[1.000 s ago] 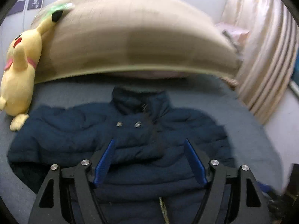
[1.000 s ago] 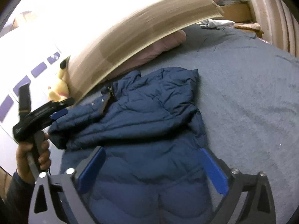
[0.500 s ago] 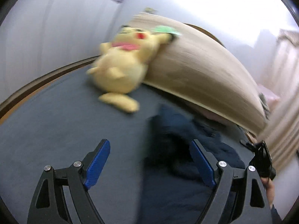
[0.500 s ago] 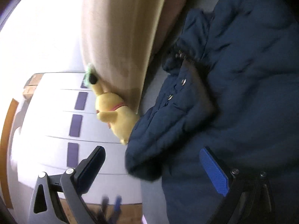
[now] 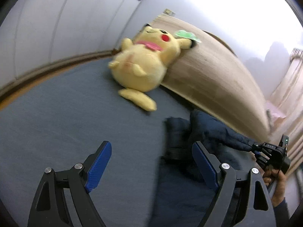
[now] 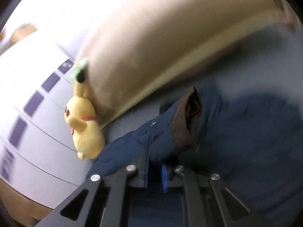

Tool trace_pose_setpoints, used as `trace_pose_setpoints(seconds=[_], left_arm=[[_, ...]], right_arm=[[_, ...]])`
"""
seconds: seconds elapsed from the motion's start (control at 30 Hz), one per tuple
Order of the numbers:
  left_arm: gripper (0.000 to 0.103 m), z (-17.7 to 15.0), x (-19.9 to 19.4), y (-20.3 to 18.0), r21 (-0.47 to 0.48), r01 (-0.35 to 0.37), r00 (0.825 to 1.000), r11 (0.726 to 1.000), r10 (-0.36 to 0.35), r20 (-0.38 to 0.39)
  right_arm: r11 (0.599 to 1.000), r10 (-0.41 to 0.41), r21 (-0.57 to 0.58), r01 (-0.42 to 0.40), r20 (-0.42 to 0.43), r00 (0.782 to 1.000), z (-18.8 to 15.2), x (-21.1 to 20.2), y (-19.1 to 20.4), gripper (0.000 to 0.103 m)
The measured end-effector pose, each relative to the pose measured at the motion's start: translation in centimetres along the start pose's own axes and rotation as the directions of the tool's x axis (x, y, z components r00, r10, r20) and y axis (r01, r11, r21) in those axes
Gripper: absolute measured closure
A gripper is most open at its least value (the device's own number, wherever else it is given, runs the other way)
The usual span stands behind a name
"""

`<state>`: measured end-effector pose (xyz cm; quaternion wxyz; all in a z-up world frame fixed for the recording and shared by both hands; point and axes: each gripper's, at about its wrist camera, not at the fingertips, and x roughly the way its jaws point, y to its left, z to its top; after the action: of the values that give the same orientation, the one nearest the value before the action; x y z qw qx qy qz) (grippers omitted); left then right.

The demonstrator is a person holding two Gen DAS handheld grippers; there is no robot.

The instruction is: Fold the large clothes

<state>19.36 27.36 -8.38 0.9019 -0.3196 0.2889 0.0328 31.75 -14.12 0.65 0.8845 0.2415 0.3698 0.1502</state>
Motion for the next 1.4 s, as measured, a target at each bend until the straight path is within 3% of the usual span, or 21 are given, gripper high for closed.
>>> trace_pose_setpoints(seconds=[0.07, 0.1, 0.17, 0.23, 0.33, 0.47, 0.67, 0.77, 0.83, 0.9, 0.93, 0.97, 1.07, 1.2, 1.23, 1.27, 1.3, 1.33, 1.37, 1.4], left_arm=[[0.016, -0.1, 1.5, -1.1, -0.090, 0.094, 0.993, 0.992, -0.099, -0.058], [0.016, -0.3, 2.6, -1.6, -0.167, 0.164, 0.979, 0.972, -0.181, -0.092], [0.016, -0.9, 5.5, -2.4, -0.340, 0.260, 0.937, 0.904, -0.321, -0.139], [0.016, -1.4, 8.0, -3.0, -0.429, 0.263, 0.915, 0.864, -0.365, -0.174], [0.016, -2.5, 11.4, -3.5, -0.488, 0.195, 0.915, 0.851, -0.337, -0.223], [0.017, -2.8, 14.2, -4.0, -0.450, 0.127, 0.927, 0.884, -0.267, -0.263], [0.017, -3.5, 15.6, -4.2, -0.429, 0.082, 0.929, 0.900, -0.225, -0.294], [0.017, -3.3, 14.6, -4.7, -0.388, 0.087, 0.944, 0.917, -0.200, -0.262], [0.017, -3.0, 14.7, -5.7, -0.290, 0.048, 0.958, 0.956, -0.126, -0.256], [0.033, -3.1, 16.2, -6.4, -0.180, -0.027, 0.955, 0.983, -0.028, -0.296], [0.060, -3.5, 17.4, -6.5, -0.111, -0.107, 0.941, 0.988, 0.064, -0.331], [0.073, -3.7, 18.3, -6.4, -0.083, -0.148, 0.928, 0.986, 0.109, -0.355], [0.072, -4.0, 19.3, -7.0, -0.001, -0.168, 0.917, 0.986, 0.156, -0.367], [0.071, -3.1, 18.8, -7.7, 0.061, -0.191, 0.913, 0.980, 0.200, -0.356], [0.065, -2.6, 18.3, -8.1, 0.083, -0.205, 0.918, 0.975, 0.221, -0.329], [0.053, -2.3, 17.6, -8.5, 0.102, -0.220, 0.926, 0.970, 0.241, -0.292], [0.044, -1.7, 16.5, -9.2, 0.128, -0.229, 0.941, 0.965, 0.253, -0.224], [0.024, -1.3, 15.6, -9.8, 0.146, -0.232, 0.953, 0.962, 0.255, -0.164], [0.016, -0.8, 14.8, -10.4, 0.160, -0.240, 0.961, 0.957, 0.258, -0.104], [0.016, -0.6, 14.6, -11.1, 0.180, -0.247, 0.963, 0.952, 0.262, -0.065]], right_arm=[[0.994, -0.031, -0.100, 0.036, 0.056, 0.998, 1.0, -2.7, 0.7, 0.092], [0.988, -0.054, -0.141, 0.066, 0.090, 0.994, 1.1, -3.7, 0.8, 0.092], [0.986, -0.059, -0.148, 0.074, 0.102, 0.993, 1.0, -4.6, 0.0, 0.092], [0.983, -0.085, -0.153, 0.102, 0.114, 0.990, 0.2, -5.0, -0.6, 0.092], [0.978, -0.126, -0.155, 0.142, 0.106, 0.986, -0.3, -4.5, -3.0, 0.092], [0.975, -0.164, -0.141, 0.174, 0.082, 0.983, -1.7, -3.4, -6.2, 0.092], [0.976, -0.187, -0.106, 0.190, 0.042, 0.982, -3.6, -2.3, -10.0, 0.092], [0.979, -0.170, -0.106, 0.175, 0.054, 0.984, -3.0, -2.9, -10.1, 0.092], [0.979, -0.149, -0.124, 0.159, 0.085, 0.985, -2.8, -4.3, -9.5, 0.092], [0.975, -0.151, -0.144, 0.166, 0.115, 0.982, -3.4, -4.8, -9.0, 0.092], [0.973, -0.167, -0.140, 0.181, 0.109, 0.980, -4.1, -4.6, -9.4, 0.092], [0.971, -0.193, -0.128, 0.202, 0.079, 0.978, -4.9, -3.8, -10.4, 0.092], [0.967, -0.252, -0.052, 0.249, -0.067, 0.965, -7.4, -0.4, -14.5, 0.092], [0.965, -0.261, -0.032, 0.259, -0.088, 0.961, -8.1, 0.2, -15.1, 0.092], [0.966, -0.257, -0.023, 0.257, -0.109, 0.960, -7.9, 0.3, -15.2, 0.091], [0.968, -0.251, -0.015, 0.251, -0.128, 0.960, -7.6, 0.4, -15.3, 0.090], [0.970, -0.241, -0.007, 0.242, -0.142, 0.960, -7.3, 0.1, -15.3, 0.086], [0.971, -0.236, -0.007, 0.238, -0.149, 0.960, -7.1, -0.2, -15.3, 0.074], [0.970, -0.241, -0.018, 0.241, -0.157, 0.958, -7.0, -0.5, -15.3, 0.059], [0.970, -0.242, -0.030, 0.240, -0.161, 0.957, -7.0, -0.9, -15.4, 0.015]])
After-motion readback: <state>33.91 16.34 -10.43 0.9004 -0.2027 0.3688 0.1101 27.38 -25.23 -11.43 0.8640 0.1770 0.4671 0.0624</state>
